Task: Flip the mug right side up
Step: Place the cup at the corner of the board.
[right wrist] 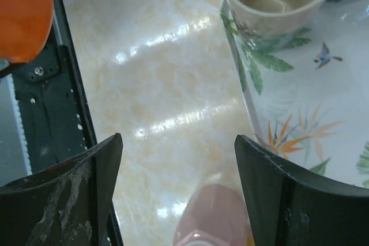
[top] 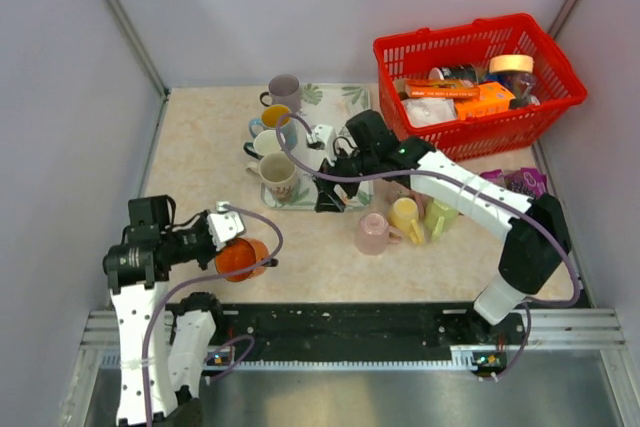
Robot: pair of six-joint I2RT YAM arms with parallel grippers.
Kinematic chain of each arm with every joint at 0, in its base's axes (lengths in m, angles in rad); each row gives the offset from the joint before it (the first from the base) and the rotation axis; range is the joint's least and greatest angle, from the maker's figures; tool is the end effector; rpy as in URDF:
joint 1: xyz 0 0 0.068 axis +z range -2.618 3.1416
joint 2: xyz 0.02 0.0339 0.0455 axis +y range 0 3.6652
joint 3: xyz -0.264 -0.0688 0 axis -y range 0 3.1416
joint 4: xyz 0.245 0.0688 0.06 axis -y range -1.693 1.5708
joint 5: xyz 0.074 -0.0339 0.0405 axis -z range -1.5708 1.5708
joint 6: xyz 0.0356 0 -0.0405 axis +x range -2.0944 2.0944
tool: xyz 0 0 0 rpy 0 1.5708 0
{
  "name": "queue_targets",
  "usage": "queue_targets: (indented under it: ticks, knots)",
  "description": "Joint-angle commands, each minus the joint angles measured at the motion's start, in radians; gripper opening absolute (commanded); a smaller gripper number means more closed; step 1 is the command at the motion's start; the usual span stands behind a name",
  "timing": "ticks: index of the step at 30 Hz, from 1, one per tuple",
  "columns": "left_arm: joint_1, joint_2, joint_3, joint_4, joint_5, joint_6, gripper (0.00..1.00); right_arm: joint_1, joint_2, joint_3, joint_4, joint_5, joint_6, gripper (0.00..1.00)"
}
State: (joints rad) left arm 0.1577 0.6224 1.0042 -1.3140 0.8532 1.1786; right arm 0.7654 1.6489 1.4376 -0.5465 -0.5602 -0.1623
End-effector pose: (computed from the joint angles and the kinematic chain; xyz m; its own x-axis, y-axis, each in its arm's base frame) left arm 0.0719 -0.0157 0.3362 0.0113 0.6171 -0.7868 0.8628 0.3917 0.3196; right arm 0.2525 0.2689 0.3124 -0.3493 -0.5254 -0.7758 -0.9340 0.2620 0.2430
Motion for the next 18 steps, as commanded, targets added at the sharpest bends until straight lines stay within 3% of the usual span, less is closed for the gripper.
queue_targets:
  ticks: [1,7,18]
  knots:
    - [0.002,0.007,-0.071,-0.042,-0.034,-0.170,0.00,0.006,-0.089,-0.063,-0.024,0.086,-0.123,0.78]
    - [-0.003,0.110,-0.186,0.120,-0.060,-0.275,0.00,0.006,-0.141,-0.126,-0.046,0.126,-0.215,0.77]
    - [-0.079,0.319,-0.263,0.518,-0.258,-0.553,0.00,0.014,-0.146,-0.112,-0.075,0.140,-0.315,0.73]
